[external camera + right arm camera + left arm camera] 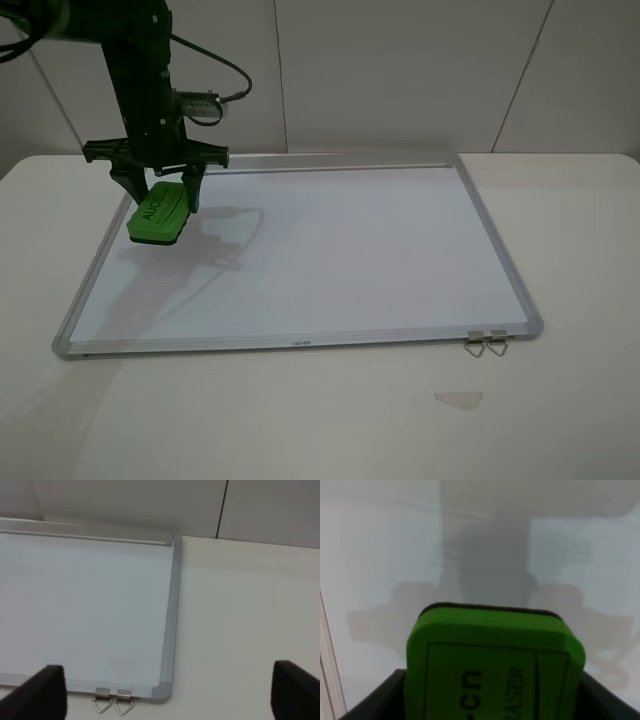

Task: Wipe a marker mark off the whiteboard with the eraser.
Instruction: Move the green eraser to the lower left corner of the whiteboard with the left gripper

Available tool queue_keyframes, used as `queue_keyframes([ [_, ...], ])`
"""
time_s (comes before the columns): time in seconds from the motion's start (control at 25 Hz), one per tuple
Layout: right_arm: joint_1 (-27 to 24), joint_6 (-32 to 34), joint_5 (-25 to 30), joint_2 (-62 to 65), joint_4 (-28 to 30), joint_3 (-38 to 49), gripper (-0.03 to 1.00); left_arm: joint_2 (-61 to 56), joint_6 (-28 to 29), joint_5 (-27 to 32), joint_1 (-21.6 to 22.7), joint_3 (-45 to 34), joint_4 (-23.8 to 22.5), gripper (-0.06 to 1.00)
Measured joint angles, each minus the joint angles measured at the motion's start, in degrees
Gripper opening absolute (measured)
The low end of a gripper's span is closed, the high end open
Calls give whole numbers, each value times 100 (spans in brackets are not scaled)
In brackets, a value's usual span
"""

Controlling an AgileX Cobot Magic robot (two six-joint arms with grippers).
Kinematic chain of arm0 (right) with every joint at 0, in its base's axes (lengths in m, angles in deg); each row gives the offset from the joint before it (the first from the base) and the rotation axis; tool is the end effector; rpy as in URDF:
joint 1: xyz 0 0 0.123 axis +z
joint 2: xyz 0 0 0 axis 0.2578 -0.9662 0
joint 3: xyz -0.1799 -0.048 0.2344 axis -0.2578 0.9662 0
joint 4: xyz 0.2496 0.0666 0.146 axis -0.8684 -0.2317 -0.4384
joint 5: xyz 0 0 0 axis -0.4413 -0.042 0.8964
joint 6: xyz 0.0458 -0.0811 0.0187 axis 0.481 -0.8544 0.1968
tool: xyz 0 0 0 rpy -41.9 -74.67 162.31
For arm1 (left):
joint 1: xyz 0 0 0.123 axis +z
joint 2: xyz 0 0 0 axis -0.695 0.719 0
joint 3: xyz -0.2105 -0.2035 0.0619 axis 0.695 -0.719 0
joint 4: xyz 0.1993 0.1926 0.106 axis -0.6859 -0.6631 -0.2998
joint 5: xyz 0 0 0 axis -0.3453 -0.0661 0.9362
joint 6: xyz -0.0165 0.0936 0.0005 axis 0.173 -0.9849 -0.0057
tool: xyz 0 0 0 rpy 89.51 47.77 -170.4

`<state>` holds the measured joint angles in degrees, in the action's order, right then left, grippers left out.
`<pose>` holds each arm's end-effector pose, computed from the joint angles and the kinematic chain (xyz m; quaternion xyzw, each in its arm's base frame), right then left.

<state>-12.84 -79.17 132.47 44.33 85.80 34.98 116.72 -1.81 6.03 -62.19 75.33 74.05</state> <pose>0.0203 0.0007 0.3064 -0.0353 0.8424 -0.0027 0.5378 0.4479 -0.1394 0.1583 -0.0449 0.9980 0.0277 0.0340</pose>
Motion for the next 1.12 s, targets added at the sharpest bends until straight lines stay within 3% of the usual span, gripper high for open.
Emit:
queue_keyframes([
  [0.28, 0, 0, 0, 0, 0, 0, 82, -1024, 366, -1023, 360, -2047, -59, 61],
  [0.48, 0, 0, 0, 0, 0, 0, 82, -1313, 69, -1746, 476, -3063, -164, 61],
  [0.88, 0, 0, 0, 0, 0, 0, 82, -1332, -195, -3194, 552, -4009, -381, 61],
  [1.12, 0, 0, 0, 0, 0, 0, 82, -1332, -135, -3361, 552, -4039, -392, 61],
])
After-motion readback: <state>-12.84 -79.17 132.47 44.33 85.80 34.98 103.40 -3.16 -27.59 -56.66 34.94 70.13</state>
